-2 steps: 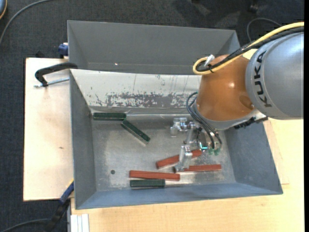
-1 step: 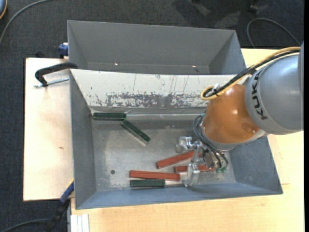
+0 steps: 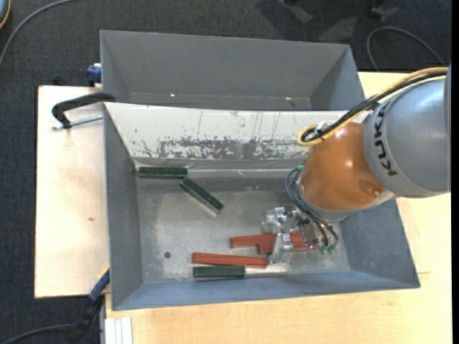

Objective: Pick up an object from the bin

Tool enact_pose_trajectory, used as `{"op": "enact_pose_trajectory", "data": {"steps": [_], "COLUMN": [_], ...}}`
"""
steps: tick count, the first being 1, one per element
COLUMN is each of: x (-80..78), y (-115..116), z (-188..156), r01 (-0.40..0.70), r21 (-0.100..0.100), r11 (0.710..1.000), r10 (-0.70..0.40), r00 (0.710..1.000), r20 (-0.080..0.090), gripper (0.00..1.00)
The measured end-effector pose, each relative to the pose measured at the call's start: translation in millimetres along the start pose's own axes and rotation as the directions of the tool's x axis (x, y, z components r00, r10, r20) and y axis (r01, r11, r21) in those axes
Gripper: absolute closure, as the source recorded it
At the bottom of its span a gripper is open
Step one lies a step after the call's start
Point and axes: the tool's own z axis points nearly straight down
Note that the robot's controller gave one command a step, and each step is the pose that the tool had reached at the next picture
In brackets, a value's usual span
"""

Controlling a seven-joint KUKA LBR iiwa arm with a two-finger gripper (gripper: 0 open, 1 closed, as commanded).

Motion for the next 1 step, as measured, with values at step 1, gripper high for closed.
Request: {"op": "enact_pose_trajectory", "data": {"steps": [1], "x": [-15.5], "y": [4.7], "z": [-173.6], "r01": [0.104], "r21": [0.003], "r11": [0.995], "r10": [-0.104], "r00": [0.995], "r20": [0.014], "gripper": [1.00]}}
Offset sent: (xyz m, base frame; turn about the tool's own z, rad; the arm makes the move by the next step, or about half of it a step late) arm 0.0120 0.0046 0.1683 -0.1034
